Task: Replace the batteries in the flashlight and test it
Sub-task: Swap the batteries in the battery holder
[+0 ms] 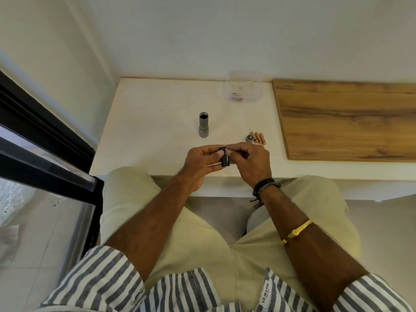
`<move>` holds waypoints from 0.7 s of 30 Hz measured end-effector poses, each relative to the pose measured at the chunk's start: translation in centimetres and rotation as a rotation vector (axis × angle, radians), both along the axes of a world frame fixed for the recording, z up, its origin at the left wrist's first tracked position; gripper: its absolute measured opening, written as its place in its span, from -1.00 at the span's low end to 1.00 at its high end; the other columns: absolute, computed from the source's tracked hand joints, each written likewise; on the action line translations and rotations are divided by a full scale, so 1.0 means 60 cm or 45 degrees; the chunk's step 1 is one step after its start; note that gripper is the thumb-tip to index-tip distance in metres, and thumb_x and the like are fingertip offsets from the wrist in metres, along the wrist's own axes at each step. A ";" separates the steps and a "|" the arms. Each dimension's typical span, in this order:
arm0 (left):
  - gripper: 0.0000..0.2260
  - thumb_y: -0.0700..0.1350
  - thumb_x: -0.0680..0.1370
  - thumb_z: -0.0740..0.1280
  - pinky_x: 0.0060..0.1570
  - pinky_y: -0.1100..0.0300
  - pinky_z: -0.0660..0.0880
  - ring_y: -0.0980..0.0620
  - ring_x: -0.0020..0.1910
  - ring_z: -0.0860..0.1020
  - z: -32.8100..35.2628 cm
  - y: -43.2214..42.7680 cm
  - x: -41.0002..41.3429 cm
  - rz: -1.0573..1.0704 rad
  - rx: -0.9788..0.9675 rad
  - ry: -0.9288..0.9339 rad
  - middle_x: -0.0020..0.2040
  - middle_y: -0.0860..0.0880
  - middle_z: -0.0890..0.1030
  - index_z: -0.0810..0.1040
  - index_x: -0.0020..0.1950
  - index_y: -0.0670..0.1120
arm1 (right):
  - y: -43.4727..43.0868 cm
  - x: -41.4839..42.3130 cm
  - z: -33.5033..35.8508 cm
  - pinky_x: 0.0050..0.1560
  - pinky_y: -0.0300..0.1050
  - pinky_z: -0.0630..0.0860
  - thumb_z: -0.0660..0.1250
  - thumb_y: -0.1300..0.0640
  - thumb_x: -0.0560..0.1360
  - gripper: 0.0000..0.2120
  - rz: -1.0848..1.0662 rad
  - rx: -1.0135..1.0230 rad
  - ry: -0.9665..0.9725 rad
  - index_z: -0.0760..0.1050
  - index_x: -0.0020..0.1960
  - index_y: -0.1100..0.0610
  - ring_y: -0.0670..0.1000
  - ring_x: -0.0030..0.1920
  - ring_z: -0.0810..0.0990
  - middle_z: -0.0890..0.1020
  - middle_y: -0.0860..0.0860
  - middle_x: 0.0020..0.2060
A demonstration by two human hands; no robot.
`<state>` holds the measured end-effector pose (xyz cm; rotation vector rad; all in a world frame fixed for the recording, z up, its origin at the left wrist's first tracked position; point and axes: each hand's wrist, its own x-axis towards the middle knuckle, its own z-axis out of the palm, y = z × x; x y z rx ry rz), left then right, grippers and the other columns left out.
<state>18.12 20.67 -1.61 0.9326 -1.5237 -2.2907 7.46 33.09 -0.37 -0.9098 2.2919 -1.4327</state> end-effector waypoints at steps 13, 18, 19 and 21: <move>-0.80 -0.25 0.57 0.37 0.05 -0.02 0.63 -0.17 0.07 0.67 -0.003 0.004 -0.007 0.093 0.095 0.025 0.10 -0.22 0.68 0.62 0.19 -0.21 | -0.001 0.004 -0.013 -0.02 -0.17 0.67 0.48 0.27 0.50 -0.85 -0.032 0.039 0.110 0.72 0.06 0.16 -0.12 -0.19 0.64 0.72 0.02 -0.13; -0.80 -0.26 0.58 0.35 0.07 -0.03 0.62 -0.18 0.08 0.67 -0.004 -0.018 -0.009 0.130 0.122 0.003 0.11 -0.23 0.67 0.61 0.19 -0.21 | -0.001 0.010 -0.021 -0.02 -0.04 0.67 0.46 0.25 0.52 -0.85 0.035 0.074 0.151 0.72 0.07 0.15 -0.03 -0.17 0.66 0.74 0.05 -0.11; -0.79 -0.26 0.58 0.35 0.09 -0.05 0.61 -0.19 0.09 0.66 -0.004 -0.019 -0.010 0.122 0.149 0.004 0.12 -0.24 0.67 0.60 0.21 -0.22 | -0.002 0.009 -0.020 0.00 -0.05 0.67 0.46 0.25 0.52 -0.85 0.037 0.069 0.171 0.72 0.07 0.16 -0.03 -0.17 0.65 0.73 0.06 -0.11; -0.77 -0.27 0.59 0.34 0.11 -0.05 0.61 -0.20 0.11 0.65 -0.005 -0.018 -0.011 0.126 0.213 0.006 0.13 -0.26 0.66 0.58 0.24 -0.25 | -0.006 0.007 -0.019 0.01 -0.05 0.66 0.46 0.26 0.52 -0.85 0.039 0.066 0.192 0.72 0.07 0.16 -0.04 -0.17 0.63 0.73 0.07 -0.12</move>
